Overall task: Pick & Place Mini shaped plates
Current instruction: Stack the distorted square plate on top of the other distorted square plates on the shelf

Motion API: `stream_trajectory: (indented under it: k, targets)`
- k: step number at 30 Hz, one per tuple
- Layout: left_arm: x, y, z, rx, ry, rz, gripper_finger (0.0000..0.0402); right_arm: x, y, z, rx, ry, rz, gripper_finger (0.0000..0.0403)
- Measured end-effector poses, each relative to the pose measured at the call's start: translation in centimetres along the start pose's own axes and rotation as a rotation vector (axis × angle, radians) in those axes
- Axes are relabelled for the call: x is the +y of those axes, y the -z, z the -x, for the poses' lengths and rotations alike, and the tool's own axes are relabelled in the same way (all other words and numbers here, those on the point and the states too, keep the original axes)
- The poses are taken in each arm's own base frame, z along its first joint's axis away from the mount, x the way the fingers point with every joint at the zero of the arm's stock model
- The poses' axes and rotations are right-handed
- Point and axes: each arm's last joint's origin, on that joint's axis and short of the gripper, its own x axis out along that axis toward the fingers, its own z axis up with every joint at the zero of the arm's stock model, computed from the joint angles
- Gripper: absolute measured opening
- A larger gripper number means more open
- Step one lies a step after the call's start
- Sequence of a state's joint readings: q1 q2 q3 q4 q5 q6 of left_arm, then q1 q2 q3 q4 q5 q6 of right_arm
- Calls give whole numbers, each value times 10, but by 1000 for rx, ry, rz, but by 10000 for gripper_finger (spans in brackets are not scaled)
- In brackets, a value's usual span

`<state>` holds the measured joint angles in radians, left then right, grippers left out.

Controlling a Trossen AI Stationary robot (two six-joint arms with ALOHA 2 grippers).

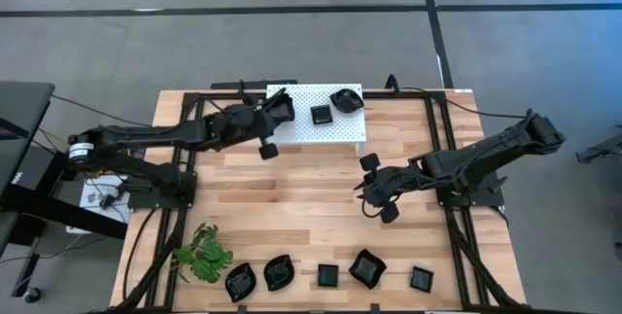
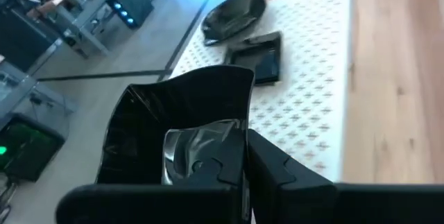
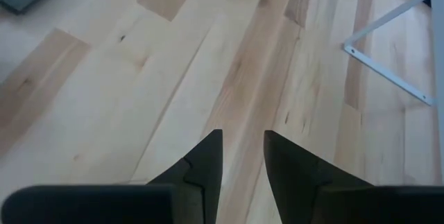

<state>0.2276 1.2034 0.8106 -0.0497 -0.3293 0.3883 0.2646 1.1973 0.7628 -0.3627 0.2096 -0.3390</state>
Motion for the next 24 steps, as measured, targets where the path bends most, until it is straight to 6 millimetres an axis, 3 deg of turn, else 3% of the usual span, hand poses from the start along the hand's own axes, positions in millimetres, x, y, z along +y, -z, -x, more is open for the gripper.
stream_trajectory:
  k: [11,24]
  targets:
    - [0,19,-8,53,4,-29,16,0,0,0,-1,0,0,101]
    - [7,16,-10,-17,12,-29,34,-5,1,-1,2,13,15,101]
